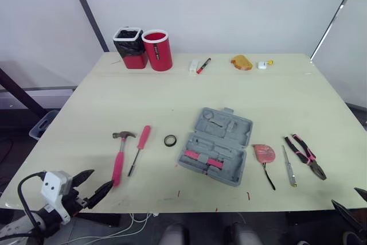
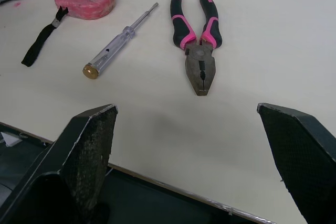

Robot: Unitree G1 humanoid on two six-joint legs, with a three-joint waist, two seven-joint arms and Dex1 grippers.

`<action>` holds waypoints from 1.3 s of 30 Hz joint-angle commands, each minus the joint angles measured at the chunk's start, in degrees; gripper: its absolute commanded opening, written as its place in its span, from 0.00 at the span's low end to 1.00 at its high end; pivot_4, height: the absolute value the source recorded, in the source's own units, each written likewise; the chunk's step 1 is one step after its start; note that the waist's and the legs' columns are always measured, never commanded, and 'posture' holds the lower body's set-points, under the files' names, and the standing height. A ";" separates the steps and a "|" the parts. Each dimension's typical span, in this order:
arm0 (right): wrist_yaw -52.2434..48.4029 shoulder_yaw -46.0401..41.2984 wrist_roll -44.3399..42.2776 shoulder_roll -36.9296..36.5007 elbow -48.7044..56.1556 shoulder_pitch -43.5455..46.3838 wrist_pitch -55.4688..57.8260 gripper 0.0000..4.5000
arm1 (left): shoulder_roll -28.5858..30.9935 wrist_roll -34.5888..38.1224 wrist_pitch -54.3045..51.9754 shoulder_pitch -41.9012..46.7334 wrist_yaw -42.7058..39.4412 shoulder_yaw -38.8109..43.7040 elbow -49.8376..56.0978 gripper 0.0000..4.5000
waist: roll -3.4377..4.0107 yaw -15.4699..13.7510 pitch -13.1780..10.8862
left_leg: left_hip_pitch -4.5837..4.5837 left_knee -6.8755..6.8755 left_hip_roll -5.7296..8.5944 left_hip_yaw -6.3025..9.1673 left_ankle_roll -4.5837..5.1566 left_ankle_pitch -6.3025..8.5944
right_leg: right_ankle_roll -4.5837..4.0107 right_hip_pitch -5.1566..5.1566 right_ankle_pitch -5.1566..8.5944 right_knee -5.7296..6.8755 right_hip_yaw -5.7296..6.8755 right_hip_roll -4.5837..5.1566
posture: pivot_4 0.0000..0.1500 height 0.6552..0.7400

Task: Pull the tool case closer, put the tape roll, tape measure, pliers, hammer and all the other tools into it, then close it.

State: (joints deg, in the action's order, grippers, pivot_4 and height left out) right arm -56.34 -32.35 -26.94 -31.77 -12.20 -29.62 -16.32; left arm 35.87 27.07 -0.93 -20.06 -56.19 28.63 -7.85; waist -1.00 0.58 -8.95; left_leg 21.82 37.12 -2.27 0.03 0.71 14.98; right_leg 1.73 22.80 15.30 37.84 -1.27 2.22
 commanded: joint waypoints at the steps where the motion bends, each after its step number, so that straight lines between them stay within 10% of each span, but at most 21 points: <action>1: 0.74 -0.99 -0.20 -0.20 2.73 -1.10 0.05 1.00 | 0.27 -0.18 1.44 0.43 -0.22 0.26 0.57 0.99 | 0.00 0.00 0.00 | 0.00 0.00 0.00 0.00 0.00 0.00 | 0.00 0.00 0.00 0.00 0.00 0.00 | 1.00 1.00; 39: 9.59 2.62 -0.33 0.70 16.84 1.71 10.22 1.00 | 3.91 -0.22 -1.54 18.01 -2.01 -4.74 -5.89 0.99 | -0.04 -0.04 0.08 | -0.04 0.14 -0.02 0.02 0.00 -0.02 | -0.11 -0.04 -0.13 0.15 0.15 -0.20 | 1.00 1.00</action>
State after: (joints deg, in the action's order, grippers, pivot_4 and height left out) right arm -48.53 -29.45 -26.98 -30.45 1.38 -28.04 -7.98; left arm 38.70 27.03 -1.90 -2.88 -58.44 23.98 -14.77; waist -1.04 0.54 -8.87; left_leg 21.76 37.27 -2.28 0.04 0.71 14.96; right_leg 1.60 22.75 15.16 37.99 -1.13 2.02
